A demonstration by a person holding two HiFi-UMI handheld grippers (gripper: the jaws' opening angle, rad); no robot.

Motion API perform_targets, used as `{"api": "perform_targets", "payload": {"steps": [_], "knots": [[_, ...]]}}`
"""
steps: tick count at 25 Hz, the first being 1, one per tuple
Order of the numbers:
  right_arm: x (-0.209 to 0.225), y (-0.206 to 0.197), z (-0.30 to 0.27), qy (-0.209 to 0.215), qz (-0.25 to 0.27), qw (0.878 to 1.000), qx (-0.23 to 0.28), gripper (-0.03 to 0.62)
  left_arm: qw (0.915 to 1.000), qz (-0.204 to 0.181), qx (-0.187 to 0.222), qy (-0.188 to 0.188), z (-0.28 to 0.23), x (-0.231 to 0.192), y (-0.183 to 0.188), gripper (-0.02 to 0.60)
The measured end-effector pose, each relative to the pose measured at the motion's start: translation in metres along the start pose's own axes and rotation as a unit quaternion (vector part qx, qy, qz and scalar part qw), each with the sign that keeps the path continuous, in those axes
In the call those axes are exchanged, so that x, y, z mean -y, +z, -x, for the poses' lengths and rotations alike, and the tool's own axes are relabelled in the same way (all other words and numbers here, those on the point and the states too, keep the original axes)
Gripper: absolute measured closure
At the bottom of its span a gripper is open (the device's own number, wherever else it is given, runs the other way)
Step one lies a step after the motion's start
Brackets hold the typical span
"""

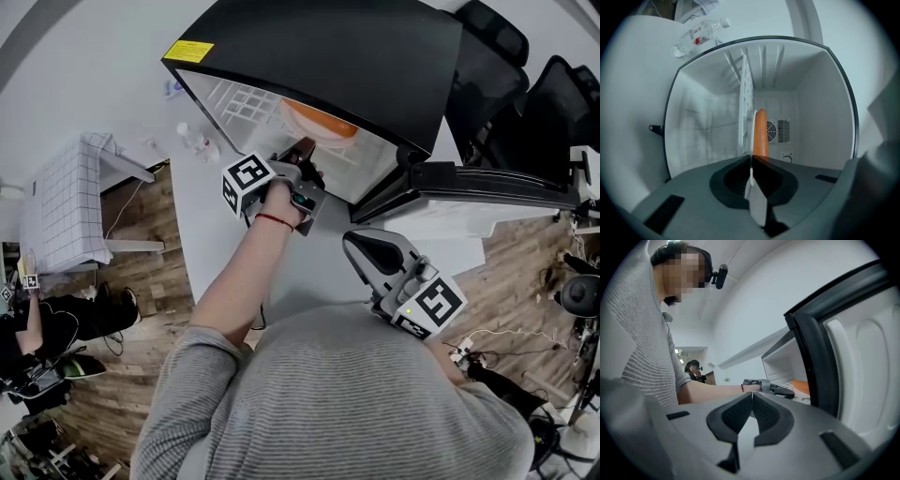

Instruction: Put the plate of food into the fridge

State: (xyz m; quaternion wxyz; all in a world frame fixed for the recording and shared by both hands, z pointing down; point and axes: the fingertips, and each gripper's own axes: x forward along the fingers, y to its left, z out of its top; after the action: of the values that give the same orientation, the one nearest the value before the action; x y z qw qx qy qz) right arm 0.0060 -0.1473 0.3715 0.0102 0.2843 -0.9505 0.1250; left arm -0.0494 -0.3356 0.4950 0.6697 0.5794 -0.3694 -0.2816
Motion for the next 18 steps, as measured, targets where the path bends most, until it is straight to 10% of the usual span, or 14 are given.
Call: {"api": "perform_targets", "payload": {"steps": [18], "knots": [[-0.012,0.002,-0.001,0.009,0.009,1.0,0.003,0.579,0.9969,-0.075,-0.017,-0.019,0.037,0.022,-0.003,0.477]]}}
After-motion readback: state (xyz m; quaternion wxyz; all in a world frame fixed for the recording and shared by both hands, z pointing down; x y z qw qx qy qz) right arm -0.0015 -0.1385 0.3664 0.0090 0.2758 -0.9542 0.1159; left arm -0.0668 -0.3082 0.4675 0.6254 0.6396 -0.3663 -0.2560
